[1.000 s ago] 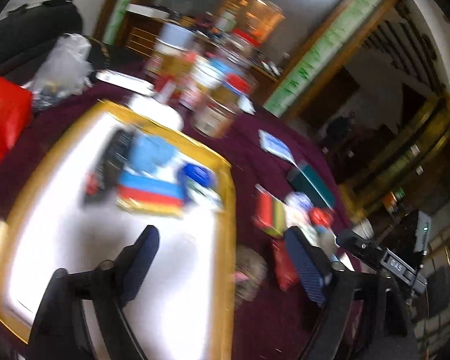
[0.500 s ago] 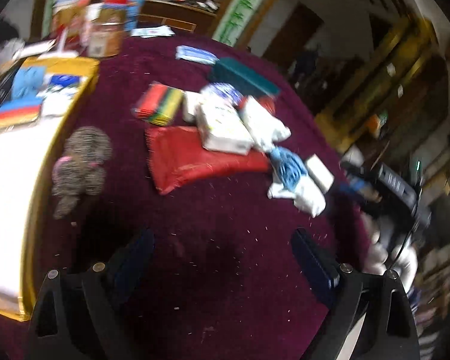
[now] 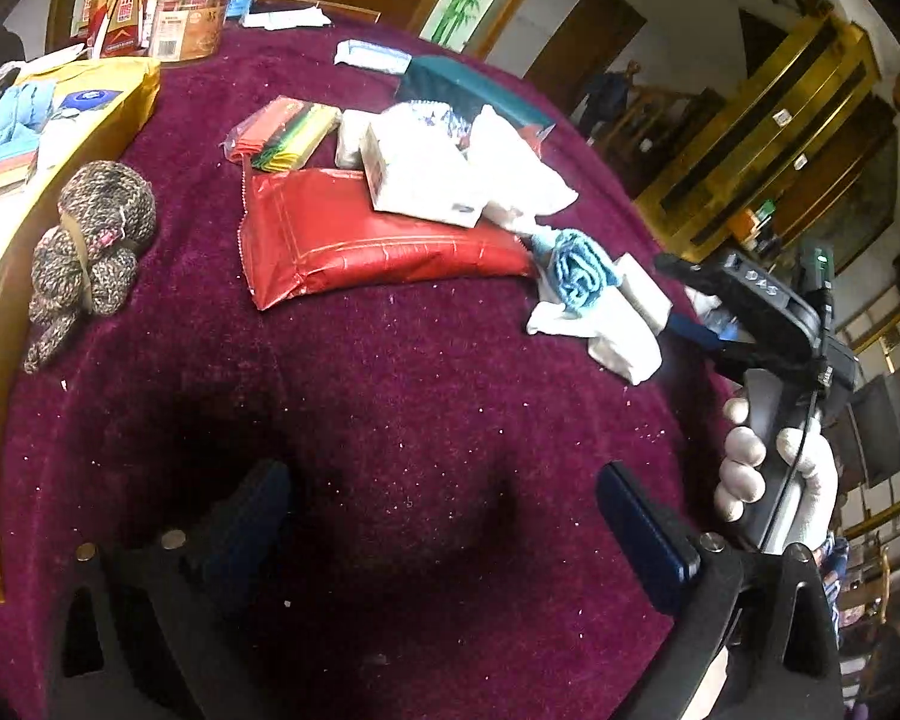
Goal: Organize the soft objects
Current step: 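Grasp the white cloth with right tool while left tool returns to the table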
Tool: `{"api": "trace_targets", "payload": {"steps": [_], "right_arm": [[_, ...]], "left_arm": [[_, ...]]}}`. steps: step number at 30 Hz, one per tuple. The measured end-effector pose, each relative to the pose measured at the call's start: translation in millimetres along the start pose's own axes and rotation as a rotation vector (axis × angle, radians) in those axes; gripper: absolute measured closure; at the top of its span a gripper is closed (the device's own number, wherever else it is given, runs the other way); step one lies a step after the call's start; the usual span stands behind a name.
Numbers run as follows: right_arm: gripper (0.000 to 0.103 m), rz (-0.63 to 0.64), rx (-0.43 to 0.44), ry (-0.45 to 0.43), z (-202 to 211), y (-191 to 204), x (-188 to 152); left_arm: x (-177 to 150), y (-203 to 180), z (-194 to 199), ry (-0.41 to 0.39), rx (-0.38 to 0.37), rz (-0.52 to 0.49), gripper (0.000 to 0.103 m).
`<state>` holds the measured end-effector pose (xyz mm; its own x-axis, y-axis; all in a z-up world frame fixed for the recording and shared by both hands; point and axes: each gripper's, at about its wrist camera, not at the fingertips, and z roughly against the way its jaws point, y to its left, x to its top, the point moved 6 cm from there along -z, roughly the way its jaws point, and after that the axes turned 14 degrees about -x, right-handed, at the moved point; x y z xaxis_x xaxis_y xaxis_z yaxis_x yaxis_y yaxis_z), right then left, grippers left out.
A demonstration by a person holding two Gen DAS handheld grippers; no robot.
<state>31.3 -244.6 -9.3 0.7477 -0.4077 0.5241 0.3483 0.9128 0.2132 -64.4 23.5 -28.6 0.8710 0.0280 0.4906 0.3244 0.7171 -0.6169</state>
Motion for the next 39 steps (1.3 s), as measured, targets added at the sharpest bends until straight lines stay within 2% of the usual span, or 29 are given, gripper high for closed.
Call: {"api": "trace_targets", "payload": {"steps": [4,6,9,10,12,15,16,17,20,25,26,27,28,29,30,31,35,39], "right_arm": [[0.022,0.078,-0.046,0.01,-9.6,14.1,-0.2],[0.022,0.133,-0.02,0.032,-9.0,25.2,-7.3],[0.024,0.253,0.115,0.098,-0.7,53.4,-33.7],[0.025,0.322,0.19,0.137,4.8,67.4,-50.1],[0.025,0.417,0.268,0.175,15.2,83.6,-73.0],[0.025,0.541,0.418,0.23,43.0,97.6,-106.2],[0.025,0.556,0.44,0.225,52.9,96.8,-110.4],[0.025,0.558,0.434,0.211,57.0,95.0,-109.8],[0.025,0.55,0.283,0.133,56.5,85.2,-97.6],[0.025,0.517,0.1,0.092,30.7,96.6,-87.6],[0.026,0.524,0.071,0.08,26.2,100.5,-87.5],[0.035,0.529,0.058,0.078,21.3,103.5,-88.7],[0.048,0.535,0.052,0.088,15.6,107.2,-92.5],[0.053,0.54,0.035,0.06,18.4,104.9,-91.3],[0.077,0.545,0.039,0.064,18.6,104.8,-92.9],[0.086,0.535,0.056,0.077,19.7,100.8,-93.3],[0.086,0.475,0.1,0.06,33.1,79.6,-91.1],[0.086,0.393,0.152,0.058,40.1,53.2,-86.5]], "left_arm": [[-3.7,-3.0,0.3,-0.002,-0.006,-0.063,0.001],[-7.0,-5.6,-1.4,-0.004,0.012,-0.111,0.001],[-12.2,-10.3,-5.8,-0.003,0.062,-0.187,0.001],[-13.4,-11.4,-7.1,-0.006,0.08,-0.204,0.001],[-14.4,-12.4,-8.5,-0.01,0.103,-0.22,0.001],[-14.3,-11.3,-7.7,-0.017,0.101,-0.225,0.001],[-14.2,-10.5,-7.6,-0.02,0.094,-0.222,0.001],[-14.0,-9.6,-6.4,-0.024,0.084,-0.216,0.001],[-13.0,-8.4,-5.7,-0.035,0.076,-0.208,0.001],[-12.8,-8.8,-5.6,-0.034,0.073,-0.207,0.001],[-12.1,-8.2,-4.3,-0.034,0.059,-0.194,0.001],[-10.4,-7.0,-1.0,-0.031,0.033,-0.167,0.001],[-8.4,-6.0,1.8,-0.022,0.008,-0.135,0.001],[-6.1,-4.4,4.9,-0.01,-0.022,-0.099,0.001],[-2.9,-2.7,8.5,-0.004,-0.047,-0.07,0.001],[0.6,-1.2,12.7,-0.011,-0.047,-0.06,0.001],[21.1,6.8,28.8,-0.057,-0.004,-0.052,0.001],[52.3,8.3,27.8,-0.087,0.032,-0.033,0.001]]}}
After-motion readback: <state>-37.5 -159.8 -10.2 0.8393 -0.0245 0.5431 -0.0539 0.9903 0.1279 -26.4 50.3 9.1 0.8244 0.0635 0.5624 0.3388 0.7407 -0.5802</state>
